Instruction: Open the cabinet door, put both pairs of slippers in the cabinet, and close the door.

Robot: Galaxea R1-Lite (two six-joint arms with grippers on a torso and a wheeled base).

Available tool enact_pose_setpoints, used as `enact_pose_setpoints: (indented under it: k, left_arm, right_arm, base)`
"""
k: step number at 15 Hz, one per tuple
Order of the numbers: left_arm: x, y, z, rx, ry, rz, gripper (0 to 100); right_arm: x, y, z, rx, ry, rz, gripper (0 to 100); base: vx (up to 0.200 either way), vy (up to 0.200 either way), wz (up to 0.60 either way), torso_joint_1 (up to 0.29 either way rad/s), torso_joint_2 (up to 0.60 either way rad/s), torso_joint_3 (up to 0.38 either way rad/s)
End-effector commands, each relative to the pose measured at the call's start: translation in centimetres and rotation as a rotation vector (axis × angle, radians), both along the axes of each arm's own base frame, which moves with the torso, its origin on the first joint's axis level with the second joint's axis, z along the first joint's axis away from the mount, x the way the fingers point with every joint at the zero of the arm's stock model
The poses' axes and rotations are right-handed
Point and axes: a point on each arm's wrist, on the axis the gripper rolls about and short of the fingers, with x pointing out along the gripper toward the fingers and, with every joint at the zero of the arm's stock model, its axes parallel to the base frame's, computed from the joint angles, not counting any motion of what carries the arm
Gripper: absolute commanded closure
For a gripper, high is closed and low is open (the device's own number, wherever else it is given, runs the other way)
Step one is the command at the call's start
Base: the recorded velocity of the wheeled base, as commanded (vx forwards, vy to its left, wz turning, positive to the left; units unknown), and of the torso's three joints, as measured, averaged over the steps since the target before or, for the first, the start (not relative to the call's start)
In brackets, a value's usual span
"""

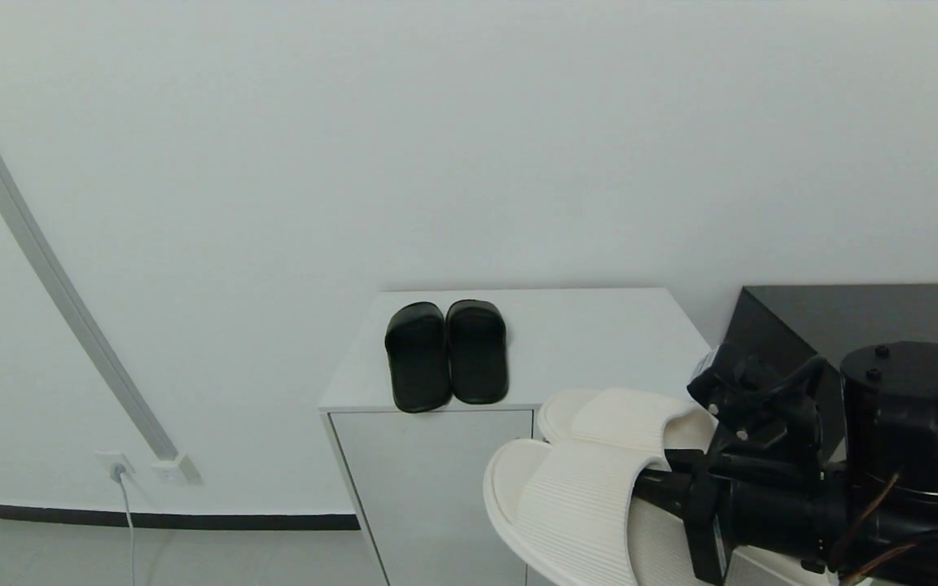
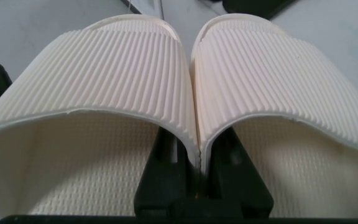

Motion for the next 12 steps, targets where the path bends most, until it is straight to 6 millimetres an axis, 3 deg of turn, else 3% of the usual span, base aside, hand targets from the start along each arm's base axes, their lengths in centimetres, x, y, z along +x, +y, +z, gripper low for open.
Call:
enact_pose_setpoints:
  k: [1,2,12]
  left_arm:
    - [0.00,0.00,0.05,0.000,0.000,-0.002,100]
    - [0.00,0.00,0.05,0.000,0.000,-0.002,0]
    - [0.01,0.00,0.00,0.000,0.001,0.000,0]
  right_arm:
    - [0.14,0.17,-0.30,-0.013,0.003,0.003,100]
    - [0.19,0.27,-0.51,-0.021,0.003,0.007,100]
    - [0.02,0.15,-0.88,-0.046,-0.008,0.018,100]
  base:
    - [0.000,0.000,0.00,-0.163,0.37,0.203]
    - [0.000,0.000,0.00,-0.163,0.37,0.207]
    - [0.000,0.000,0.00,-0.200,0.48,0.269]
